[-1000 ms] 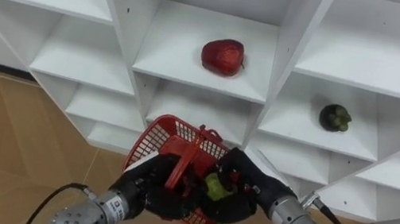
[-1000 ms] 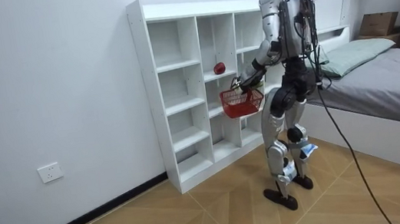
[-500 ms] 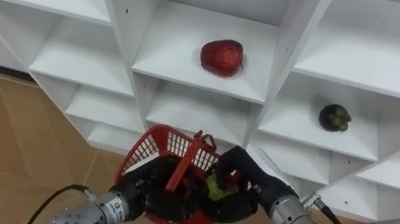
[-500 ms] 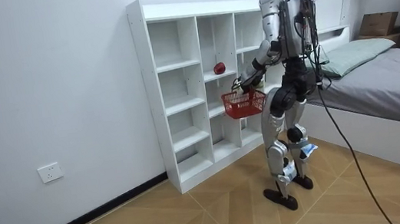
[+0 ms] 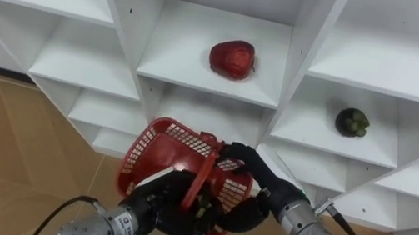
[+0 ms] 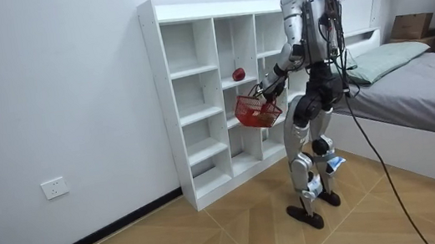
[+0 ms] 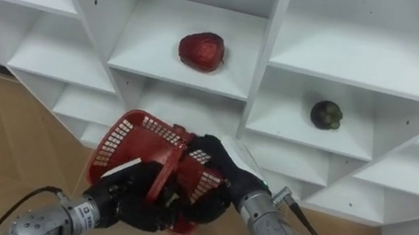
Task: Collect fruits from the closet
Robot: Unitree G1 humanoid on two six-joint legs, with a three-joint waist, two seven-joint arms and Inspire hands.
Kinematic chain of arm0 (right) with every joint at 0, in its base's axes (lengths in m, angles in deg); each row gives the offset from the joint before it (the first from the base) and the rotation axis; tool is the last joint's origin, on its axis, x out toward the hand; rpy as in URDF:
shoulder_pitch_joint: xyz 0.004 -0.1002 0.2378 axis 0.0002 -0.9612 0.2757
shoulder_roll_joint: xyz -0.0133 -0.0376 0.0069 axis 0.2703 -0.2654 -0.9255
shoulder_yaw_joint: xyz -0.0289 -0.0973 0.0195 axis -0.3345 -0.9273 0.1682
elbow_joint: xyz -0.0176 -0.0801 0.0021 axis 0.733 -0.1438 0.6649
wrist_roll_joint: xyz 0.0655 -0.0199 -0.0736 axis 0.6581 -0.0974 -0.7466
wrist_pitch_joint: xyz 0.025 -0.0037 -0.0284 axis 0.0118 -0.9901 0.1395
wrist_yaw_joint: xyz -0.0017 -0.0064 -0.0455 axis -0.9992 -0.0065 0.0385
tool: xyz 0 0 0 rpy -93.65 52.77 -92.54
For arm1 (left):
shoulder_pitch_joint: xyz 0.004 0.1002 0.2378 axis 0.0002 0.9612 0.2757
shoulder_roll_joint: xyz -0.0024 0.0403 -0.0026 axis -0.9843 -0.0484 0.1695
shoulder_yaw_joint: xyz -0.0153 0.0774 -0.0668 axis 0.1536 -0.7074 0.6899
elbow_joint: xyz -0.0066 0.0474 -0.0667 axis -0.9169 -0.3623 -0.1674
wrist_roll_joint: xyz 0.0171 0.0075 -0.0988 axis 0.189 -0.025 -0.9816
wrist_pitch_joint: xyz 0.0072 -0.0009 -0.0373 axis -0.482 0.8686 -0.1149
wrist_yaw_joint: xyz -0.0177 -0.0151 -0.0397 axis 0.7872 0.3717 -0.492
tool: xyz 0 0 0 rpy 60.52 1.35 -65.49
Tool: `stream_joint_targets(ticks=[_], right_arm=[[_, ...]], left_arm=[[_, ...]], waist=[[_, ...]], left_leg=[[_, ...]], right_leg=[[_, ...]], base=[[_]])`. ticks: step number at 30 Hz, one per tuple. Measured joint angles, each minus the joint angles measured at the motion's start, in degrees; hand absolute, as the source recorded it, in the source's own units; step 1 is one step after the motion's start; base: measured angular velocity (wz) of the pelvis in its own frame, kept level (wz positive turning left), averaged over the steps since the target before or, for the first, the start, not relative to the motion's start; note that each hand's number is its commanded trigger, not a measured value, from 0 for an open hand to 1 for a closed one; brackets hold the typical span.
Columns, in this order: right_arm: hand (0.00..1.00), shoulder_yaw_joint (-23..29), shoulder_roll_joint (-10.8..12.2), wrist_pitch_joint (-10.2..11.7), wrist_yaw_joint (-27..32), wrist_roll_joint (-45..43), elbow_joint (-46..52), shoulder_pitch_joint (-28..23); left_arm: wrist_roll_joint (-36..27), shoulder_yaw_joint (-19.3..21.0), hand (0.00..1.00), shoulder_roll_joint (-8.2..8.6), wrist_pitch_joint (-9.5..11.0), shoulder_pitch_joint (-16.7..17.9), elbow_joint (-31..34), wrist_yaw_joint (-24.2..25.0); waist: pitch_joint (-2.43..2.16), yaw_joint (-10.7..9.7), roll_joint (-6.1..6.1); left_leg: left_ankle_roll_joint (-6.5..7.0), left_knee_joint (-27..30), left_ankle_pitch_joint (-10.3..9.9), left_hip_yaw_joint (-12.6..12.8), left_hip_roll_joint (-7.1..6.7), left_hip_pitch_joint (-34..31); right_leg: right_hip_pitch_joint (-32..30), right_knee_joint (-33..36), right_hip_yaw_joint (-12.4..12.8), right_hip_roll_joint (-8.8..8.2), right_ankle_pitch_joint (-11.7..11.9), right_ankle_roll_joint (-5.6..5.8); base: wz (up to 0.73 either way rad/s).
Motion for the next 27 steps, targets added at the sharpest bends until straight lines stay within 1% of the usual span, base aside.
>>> stream_joint_targets(ticks=[10, 15, 22, 27], right_arm=[[0.00, -0.1, 0.0, 0.0, 0.1, 0.0, 0.0, 0.0], [0.00, -1.1, -0.1, 0.0, 0.3, 0.0, 0.0, 0.0], [0.00, -1.4, -0.2, 0.0, 0.2, 0.1, 0.0, -0.1], [0.00, -1.4, -0.1, 0.0, 0.2, 0.1, 0.0, -0.4]], left_arm=[[-0.1, 0.0, 1.00, -0.05, 0.0, 0.0, 0.0, 0.2], [-0.1, 0.1, 1.00, -0.24, -0.1, 0.0, 0.0, 0.2], [-0.1, 0.1, 1.00, -0.37, -0.1, 0.2, 0.1, -0.2], [0.2, 0.5, 1.00, -0.35, -0.1, 0.7, 0.1, -0.9]], waist=[[0.01, 0.0, -0.11], [-0.02, 0.0, -0.08], [-0.12, 0.2, 0.00], [-0.16, 0.3, 0.00]], left_leg=[[0.00, 0.3, 0.0, 0.0, 0.01, 0.0], [0.01, 0.3, 0.0, 0.0, -0.02, 0.1], [0.00, 0.2, 0.0, -0.1, 0.00, 0.6], [-0.01, -0.3, 0.0, -0.1, -0.05, 1.5]], right_leg=[[0.1, 0.2, -0.1, -0.03, 0.0, 0.00], [0.3, 0.2, -0.2, -0.04, 0.0, 0.00], [1.5, -0.4, -1.3, 0.16, 0.0, 0.01], [2.5, -1.1, -1.3, 0.43, 0.0, 0.02]], base=[[0.00], [0.00], [0.06], [0.01]])
